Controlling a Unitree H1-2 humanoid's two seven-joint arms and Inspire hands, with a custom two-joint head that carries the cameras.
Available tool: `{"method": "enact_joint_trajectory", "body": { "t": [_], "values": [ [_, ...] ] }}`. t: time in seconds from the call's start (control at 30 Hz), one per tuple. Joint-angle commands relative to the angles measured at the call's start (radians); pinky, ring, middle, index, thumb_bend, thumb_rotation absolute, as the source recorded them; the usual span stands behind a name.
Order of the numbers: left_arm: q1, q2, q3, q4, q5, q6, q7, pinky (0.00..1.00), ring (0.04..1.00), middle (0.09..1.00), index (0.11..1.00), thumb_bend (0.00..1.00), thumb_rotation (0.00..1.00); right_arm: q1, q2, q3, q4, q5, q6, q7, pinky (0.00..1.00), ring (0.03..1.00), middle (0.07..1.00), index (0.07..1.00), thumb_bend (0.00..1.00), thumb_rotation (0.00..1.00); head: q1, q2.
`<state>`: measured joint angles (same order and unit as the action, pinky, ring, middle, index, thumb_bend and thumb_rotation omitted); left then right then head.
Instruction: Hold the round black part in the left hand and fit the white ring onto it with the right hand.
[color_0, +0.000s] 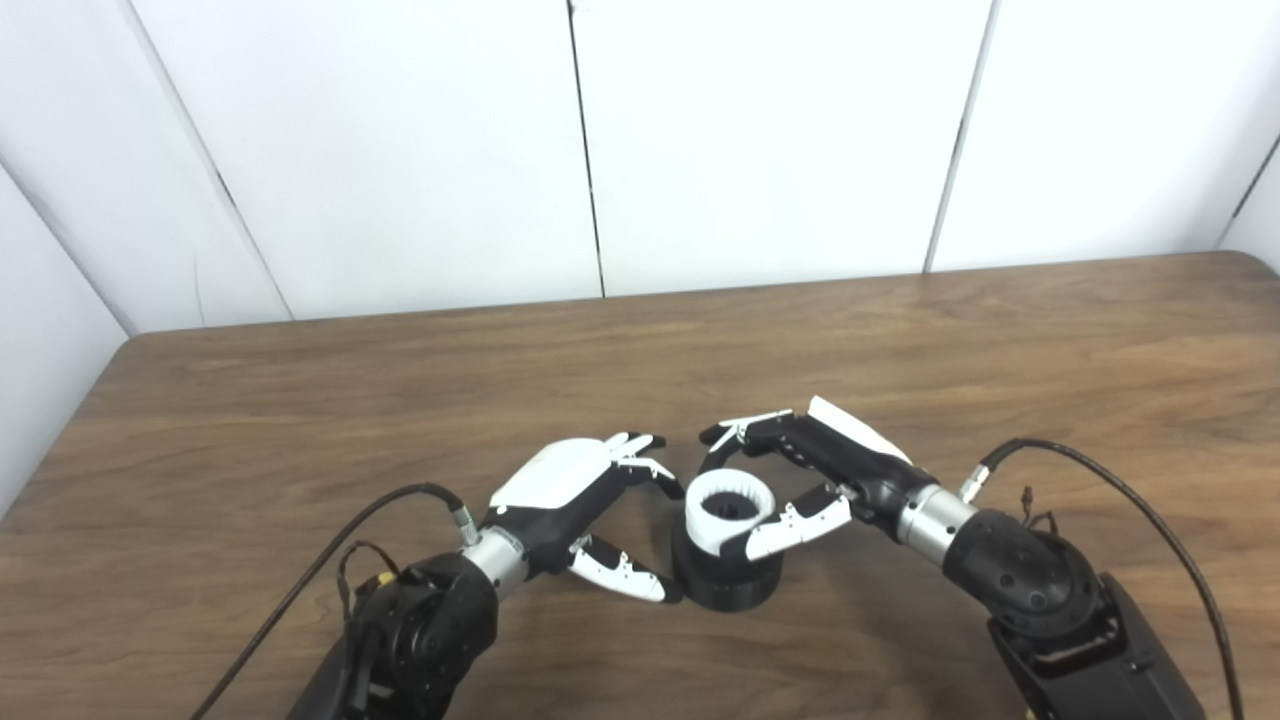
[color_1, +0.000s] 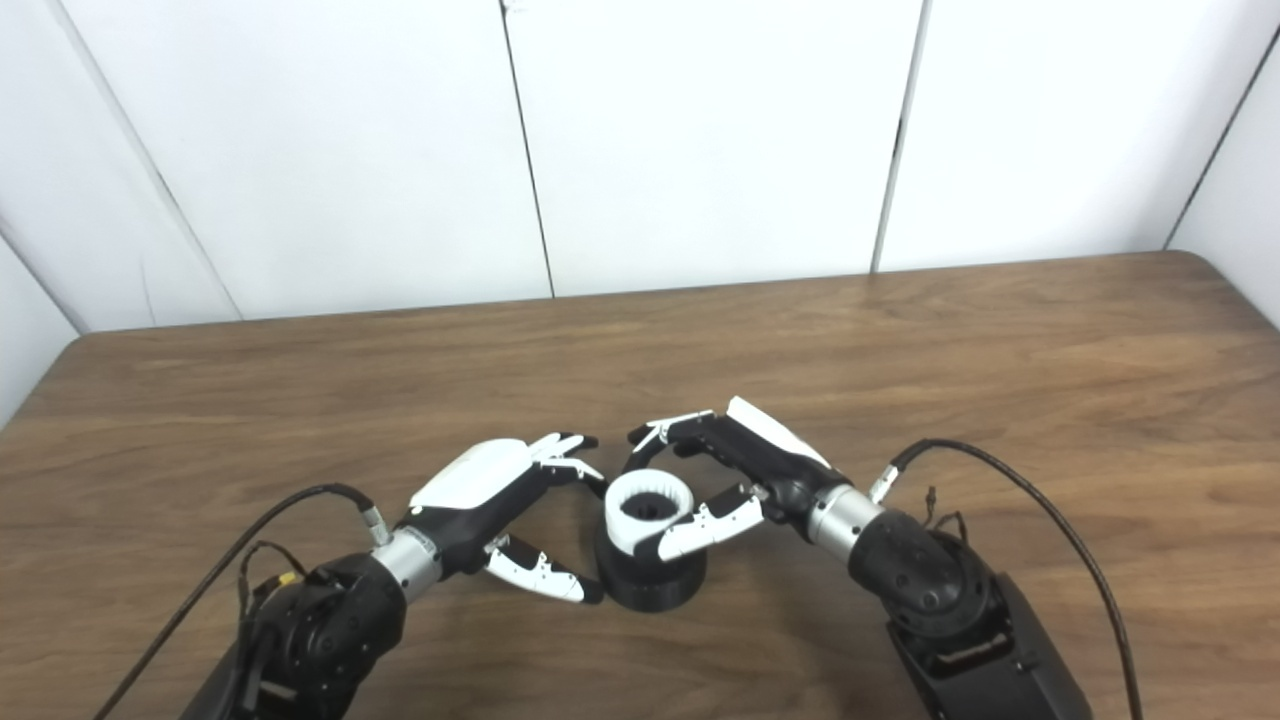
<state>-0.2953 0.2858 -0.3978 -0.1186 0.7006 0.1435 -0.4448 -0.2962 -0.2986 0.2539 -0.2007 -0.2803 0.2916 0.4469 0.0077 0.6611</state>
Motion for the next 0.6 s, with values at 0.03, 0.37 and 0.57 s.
{"method": "enact_joint_trajectory", "body": {
  "t": [0.03,0.37,0.57],
  "values": [
    [-0.022,0.018,0.01,-0.021,-0.002,-0.002,0.0,0.89,1.0,0.981,0.736,0.93,0.41,-0.033,-0.012,0.006,-0.023,0.013,-0.037,0.005,0.85,0.881,0.86,0.728,1.0,0.4,0.002,-0.001],
    [-0.014,0.016,0.008,-0.023,0.003,-0.003,0.008,0.89,1.0,0.971,0.756,0.94,0.42,-0.026,-0.011,-0.005,0.011,0.044,-0.087,-0.001,0.86,0.903,0.901,0.892,1.0,0.47,0.006,-0.017],
    [0.001,0.007,0.018,-0.038,-0.02,0.002,0.012,0.89,1.0,0.961,0.801,0.97,0.44,-0.002,0.0,-0.035,0.003,0.091,-0.076,-0.007,0.9,0.922,0.916,0.9,1.0,0.43,0.002,-0.034]
  ]
}}
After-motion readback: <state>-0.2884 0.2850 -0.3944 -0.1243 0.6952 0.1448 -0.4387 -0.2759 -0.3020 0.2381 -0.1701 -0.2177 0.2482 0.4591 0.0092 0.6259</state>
